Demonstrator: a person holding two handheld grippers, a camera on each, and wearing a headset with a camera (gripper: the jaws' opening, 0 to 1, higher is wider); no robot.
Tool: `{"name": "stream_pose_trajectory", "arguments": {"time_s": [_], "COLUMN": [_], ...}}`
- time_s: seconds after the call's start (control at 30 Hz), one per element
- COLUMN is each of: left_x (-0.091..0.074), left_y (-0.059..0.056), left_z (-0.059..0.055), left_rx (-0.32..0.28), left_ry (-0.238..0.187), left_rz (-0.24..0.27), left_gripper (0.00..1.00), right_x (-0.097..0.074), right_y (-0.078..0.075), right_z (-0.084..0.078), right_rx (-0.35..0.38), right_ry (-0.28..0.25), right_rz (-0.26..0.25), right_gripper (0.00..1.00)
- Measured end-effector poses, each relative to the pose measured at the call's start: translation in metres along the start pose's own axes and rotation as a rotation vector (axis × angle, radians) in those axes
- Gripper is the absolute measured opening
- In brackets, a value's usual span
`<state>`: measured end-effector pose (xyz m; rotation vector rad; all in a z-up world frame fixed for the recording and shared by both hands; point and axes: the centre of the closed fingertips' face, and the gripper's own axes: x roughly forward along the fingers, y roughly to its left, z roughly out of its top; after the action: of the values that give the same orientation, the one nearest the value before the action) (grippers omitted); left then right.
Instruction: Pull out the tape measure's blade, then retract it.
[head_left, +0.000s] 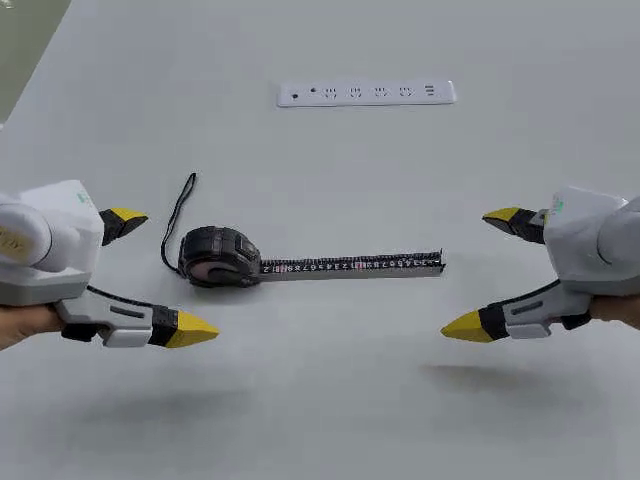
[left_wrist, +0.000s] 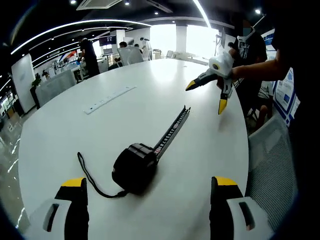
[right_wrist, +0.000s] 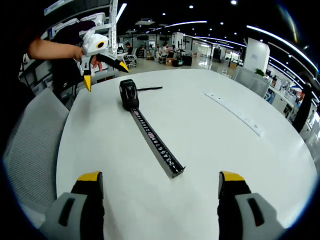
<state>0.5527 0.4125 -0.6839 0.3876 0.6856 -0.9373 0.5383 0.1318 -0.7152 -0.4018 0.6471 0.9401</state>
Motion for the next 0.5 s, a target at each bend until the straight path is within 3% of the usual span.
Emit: {"name": "stream_pose_trajectory", "arguments": {"time_s": [0.5], "left_x": [-0.017], "left_y": [-0.019], "left_z": [-0.007], "left_rx": [-0.096], "left_ry": [-0.078], "left_rz": [0.085], "left_gripper": [1.0], "right_x": [-0.019], "right_y": [0.019], "right_z": [0.001], "right_rx": [0.089], "right_ry": [-0.031], "right_rz": [-0.105], "right_gripper": [0.97]}}
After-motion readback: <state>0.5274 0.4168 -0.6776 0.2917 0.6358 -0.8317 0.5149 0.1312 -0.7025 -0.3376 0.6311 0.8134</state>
